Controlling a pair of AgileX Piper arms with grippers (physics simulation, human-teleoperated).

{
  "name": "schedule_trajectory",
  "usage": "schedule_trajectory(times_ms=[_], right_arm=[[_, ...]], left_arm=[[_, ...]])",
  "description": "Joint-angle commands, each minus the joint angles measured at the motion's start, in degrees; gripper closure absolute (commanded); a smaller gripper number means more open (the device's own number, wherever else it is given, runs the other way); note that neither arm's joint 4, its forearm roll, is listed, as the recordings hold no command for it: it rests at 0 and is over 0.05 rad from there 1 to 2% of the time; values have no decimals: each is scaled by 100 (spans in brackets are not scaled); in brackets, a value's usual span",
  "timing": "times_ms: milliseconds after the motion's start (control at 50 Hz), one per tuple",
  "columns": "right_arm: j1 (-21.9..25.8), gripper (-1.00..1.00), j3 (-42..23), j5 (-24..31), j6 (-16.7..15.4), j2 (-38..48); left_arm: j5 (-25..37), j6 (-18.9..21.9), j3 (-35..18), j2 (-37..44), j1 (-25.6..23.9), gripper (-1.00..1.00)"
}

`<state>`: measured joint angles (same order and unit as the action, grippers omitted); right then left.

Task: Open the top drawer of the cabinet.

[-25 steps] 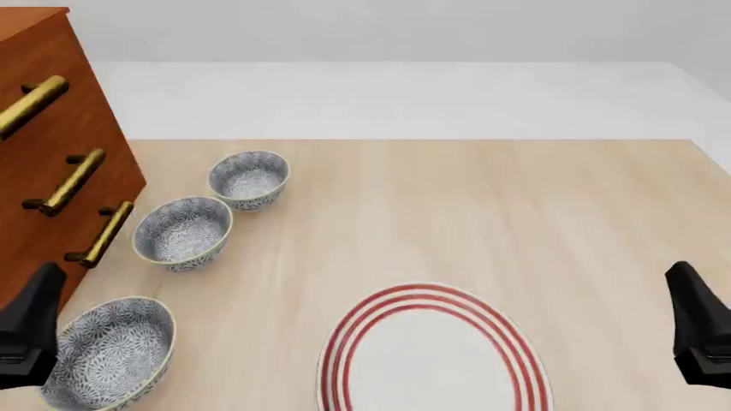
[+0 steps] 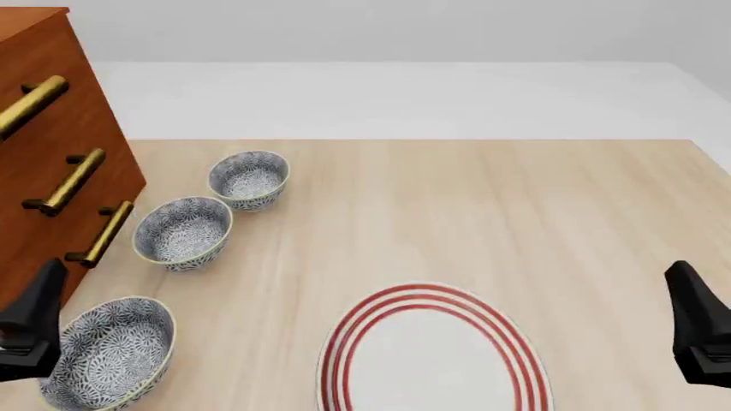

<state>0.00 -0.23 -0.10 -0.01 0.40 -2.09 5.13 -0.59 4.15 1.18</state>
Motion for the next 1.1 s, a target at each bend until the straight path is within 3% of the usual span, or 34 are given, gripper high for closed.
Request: schedule_trajectory(times_ms=[20,80,100,180,500,1100], right_arm=[[0,-100,-1,-1,0,1],[-2,-100,-1,0,1,2],[0,-100,-1,-1,-1,2],[-1,-100,-1,0,0,3],[1,-100,-1,-1,0,0],[0,-100,-1,-1,1,2]], left_arm=[[41,588,-201,60,-34,-100],[214,581,-363,-62,-6,-100],[291,805,-394,-189,-64,-100],[494,899,-552,-257,-6,-100],[912,1990,-1044,-401,26,-100],[61,3889,-915,289,-209,-100]])
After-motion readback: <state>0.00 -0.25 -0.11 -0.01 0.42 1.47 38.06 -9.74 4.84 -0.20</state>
